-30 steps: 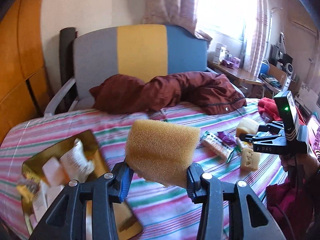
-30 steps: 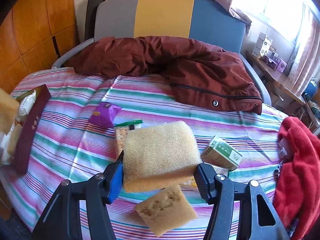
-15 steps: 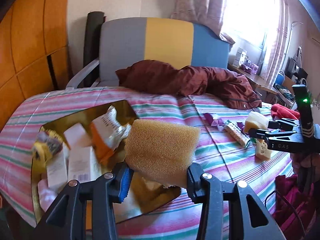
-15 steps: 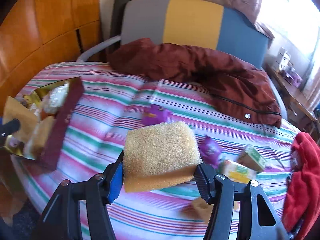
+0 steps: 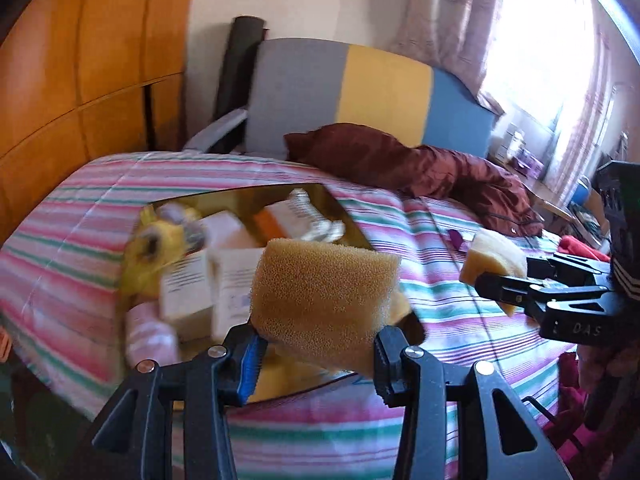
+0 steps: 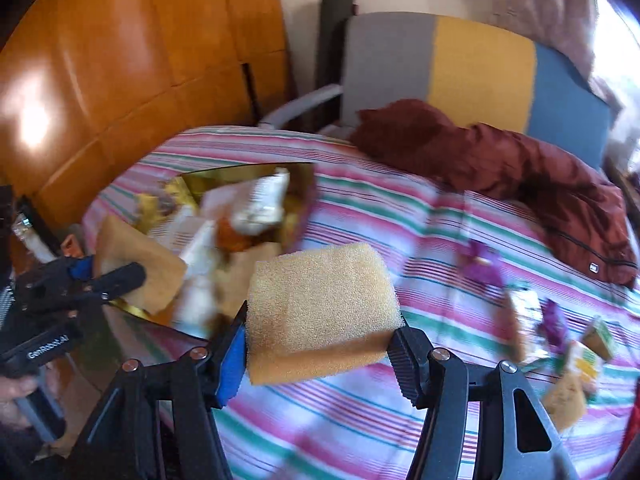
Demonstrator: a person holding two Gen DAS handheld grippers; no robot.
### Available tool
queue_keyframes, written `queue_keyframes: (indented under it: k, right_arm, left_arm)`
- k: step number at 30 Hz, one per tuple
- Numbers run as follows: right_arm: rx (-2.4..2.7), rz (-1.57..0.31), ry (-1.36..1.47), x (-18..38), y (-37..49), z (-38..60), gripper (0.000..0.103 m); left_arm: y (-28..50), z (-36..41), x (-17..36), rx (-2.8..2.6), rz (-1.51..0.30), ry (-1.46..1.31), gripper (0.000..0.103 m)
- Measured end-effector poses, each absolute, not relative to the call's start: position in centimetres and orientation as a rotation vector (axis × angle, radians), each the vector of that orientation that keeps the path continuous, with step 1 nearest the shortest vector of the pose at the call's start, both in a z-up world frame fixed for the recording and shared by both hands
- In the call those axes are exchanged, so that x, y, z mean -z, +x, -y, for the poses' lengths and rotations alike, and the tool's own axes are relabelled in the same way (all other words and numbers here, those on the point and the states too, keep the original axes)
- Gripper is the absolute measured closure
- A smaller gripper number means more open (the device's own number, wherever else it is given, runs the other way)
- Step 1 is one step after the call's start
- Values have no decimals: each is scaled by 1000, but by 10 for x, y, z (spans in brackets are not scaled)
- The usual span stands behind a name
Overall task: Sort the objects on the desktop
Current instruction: 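Carry both yellow sponges over the gold tray, then lower both sponges into the gold tray and open both tools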
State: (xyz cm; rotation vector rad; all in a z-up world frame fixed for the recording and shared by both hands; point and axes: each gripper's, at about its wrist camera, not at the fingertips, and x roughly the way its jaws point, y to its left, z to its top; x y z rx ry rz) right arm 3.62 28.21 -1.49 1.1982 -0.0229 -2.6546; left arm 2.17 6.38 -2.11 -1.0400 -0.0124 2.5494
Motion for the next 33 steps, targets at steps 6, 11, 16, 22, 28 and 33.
queue_keyframes:
  k: [6, 11, 16, 22, 28, 33]
  right_arm:
    - [2575, 54, 1149, 16, 46, -245, 41]
    - [2526, 27, 1139, 20, 49, -226, 41]
    - [2513, 36, 1157, 22, 42, -225, 41]
    - [2514, 48, 1159, 18, 24, -223, 40]
    - [2507, 46, 1136, 11, 2, -209, 39]
    - [2486, 27, 1125, 9, -15, -195, 39]
  left_arm:
    - [33, -12, 20, -2643, 68, -1070, 58]
    - [33, 14, 31, -2684, 127, -1121, 58]
    - [28, 5, 39, -2646, 127, -1138, 58]
    - [20, -12, 32, -2621, 104, -1094, 58]
    - [11, -19, 33, -2617, 78, -1105, 58]
    - [12, -17, 46, -2605, 81, -1144, 58]
